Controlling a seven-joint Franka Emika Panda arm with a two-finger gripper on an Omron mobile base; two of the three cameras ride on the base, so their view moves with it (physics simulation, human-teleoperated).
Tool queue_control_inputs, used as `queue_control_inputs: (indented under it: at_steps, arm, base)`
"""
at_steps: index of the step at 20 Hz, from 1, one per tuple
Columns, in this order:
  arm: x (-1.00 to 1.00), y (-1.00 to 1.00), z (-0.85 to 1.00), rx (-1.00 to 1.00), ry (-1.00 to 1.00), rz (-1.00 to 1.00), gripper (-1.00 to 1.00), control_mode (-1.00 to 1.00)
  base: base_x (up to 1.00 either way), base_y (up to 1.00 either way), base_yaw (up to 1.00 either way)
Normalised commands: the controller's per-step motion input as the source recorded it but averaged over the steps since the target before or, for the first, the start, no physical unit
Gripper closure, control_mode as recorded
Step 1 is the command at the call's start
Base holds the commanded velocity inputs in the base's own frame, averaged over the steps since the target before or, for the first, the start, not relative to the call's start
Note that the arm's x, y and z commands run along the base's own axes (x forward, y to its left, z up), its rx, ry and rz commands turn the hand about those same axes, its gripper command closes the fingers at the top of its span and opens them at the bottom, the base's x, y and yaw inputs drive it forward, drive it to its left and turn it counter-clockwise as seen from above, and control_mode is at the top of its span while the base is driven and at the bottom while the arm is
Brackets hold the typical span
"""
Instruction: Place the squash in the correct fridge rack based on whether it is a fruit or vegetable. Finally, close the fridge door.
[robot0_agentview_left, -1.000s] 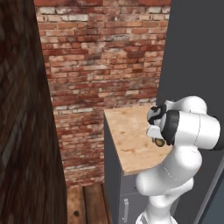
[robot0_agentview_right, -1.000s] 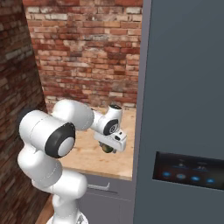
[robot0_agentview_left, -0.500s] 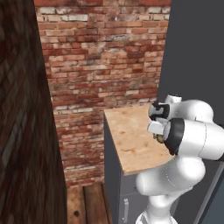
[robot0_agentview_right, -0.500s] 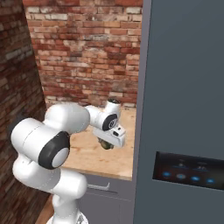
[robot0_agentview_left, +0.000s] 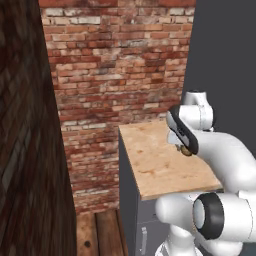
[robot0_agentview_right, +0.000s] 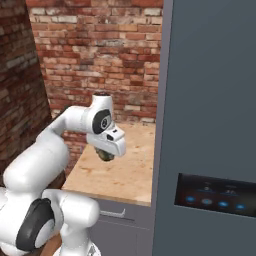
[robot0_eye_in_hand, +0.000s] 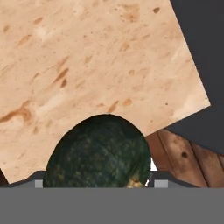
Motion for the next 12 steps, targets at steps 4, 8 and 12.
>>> queue_control_inputs:
  at_steps: [4, 8, 12]
  arm:
    - [-0.86, 0.55, 0.64, -0.06, 0.00, -0.01, 1.00, -1.00]
    - [-0.58, 0.61, 0.01, -0.04, 0.00, 0.00, 1.00, -1.00]
    - [-0.18, 0.57, -0.07, 0.00, 0.03, 0.04, 1.00, -1.00]
  base:
    - [0.00, 0.00, 0.00]
    - [0.00, 0.00, 0.00]
    - [0.00, 0.00, 0.00]
